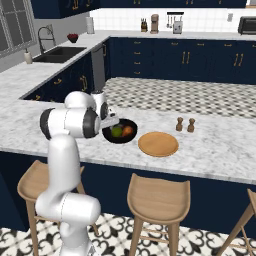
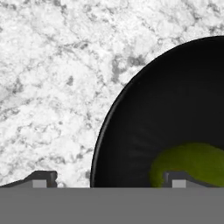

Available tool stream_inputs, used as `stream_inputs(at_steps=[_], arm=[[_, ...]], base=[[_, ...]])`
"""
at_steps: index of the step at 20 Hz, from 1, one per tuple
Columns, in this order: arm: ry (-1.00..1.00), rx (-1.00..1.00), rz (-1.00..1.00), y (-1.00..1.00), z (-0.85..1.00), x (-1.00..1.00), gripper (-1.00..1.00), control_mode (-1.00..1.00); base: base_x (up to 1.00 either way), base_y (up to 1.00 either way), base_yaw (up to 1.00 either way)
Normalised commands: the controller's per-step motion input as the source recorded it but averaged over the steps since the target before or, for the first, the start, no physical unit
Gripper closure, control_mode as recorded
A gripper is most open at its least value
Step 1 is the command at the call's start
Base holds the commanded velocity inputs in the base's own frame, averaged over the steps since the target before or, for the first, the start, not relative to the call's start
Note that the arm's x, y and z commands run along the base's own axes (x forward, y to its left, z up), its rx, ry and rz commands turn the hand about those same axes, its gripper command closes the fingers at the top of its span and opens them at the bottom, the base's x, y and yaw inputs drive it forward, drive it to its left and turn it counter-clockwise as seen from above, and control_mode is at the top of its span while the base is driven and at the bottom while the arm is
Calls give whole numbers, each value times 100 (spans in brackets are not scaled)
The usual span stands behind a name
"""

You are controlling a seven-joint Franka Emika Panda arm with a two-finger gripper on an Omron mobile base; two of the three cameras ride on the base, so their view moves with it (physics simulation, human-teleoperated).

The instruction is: Pick the chicken drumstick and lime from their plates and place them in the bowl. Then put the bowl in the fridge.

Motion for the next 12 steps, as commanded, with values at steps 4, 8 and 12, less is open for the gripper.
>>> stream_inputs(at_steps=[4, 8, 12], arm=[[1, -3, 5, 0, -36, 21, -100, -100], [0, -1, 4, 0, -31, 3, -100, -100], [0, 0, 5, 0, -23, -1, -100, -100]], base=[[0, 0, 0], [0, 0, 0], [0, 0, 0]])
